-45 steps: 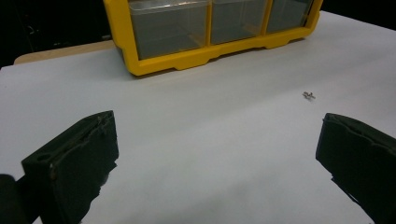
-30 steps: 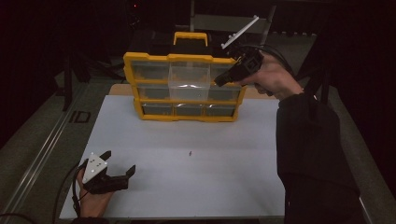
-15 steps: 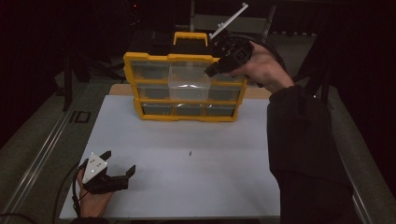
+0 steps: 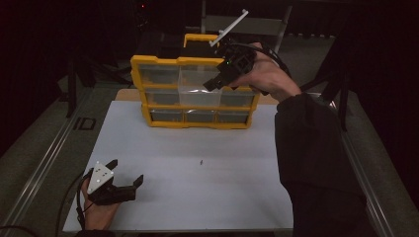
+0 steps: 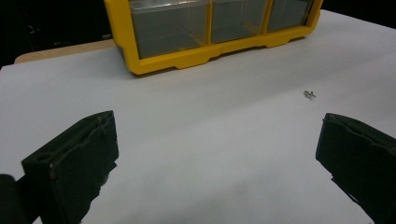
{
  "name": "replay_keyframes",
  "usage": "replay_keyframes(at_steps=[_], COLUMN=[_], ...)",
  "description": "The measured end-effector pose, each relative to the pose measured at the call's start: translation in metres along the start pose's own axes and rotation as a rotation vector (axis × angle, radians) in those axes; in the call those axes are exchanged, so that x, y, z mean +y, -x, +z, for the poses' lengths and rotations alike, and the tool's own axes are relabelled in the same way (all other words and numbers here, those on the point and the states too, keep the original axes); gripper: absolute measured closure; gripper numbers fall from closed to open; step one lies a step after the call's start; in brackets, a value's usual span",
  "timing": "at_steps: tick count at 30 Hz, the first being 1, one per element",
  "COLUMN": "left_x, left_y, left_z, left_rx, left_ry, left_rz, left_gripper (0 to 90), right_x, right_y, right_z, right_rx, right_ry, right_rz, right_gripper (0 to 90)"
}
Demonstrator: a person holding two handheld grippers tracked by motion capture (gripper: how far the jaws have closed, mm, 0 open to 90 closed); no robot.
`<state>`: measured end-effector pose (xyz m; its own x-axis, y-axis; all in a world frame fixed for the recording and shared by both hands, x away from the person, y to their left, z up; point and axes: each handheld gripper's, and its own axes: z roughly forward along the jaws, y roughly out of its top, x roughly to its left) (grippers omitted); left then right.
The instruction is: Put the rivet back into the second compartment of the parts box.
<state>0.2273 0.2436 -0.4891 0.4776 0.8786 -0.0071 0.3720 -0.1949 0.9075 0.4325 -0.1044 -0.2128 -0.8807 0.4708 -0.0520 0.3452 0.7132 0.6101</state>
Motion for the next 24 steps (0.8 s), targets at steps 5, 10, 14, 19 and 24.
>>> replay_keyframes(at_steps=[5, 10, 14, 19, 24], left_x=[0.0, 0.0, 0.0, 0.0, -0.001], left_y=[0.0, 0.0, 0.0, 0.0, -0.001], left_z=[0.0, 0.0, 0.0, 0.0, -0.001], left_rx=[0.0, 0.0, 0.0, 0.001, 0.003], left_ry=[-0.001, -0.001, 0.0, -0.001, 0.002], left_rz=[0.0, 0.0, 0.0, 0.0, -0.002], left_gripper=[0.0, 0.0, 0.0, 0.0, 0.0], right_x=[-0.004, -0.01, -0.015, -0.025, -0.035], right_y=[-0.001, -0.003, -0.003, -0.002, -0.002], right_z=[0.0, 0.003, 0.002, 0.001, 0.002], right_rx=[-0.007, -0.009, -0.014, -0.022, -0.027], right_ry=[-0.002, -0.013, -0.013, -0.022, -0.033], right_rz=[-0.008, -0.024, -0.027, -0.025, -0.033], right_gripper=[18.9, 18.3, 17.9, 19.8, 19.4])
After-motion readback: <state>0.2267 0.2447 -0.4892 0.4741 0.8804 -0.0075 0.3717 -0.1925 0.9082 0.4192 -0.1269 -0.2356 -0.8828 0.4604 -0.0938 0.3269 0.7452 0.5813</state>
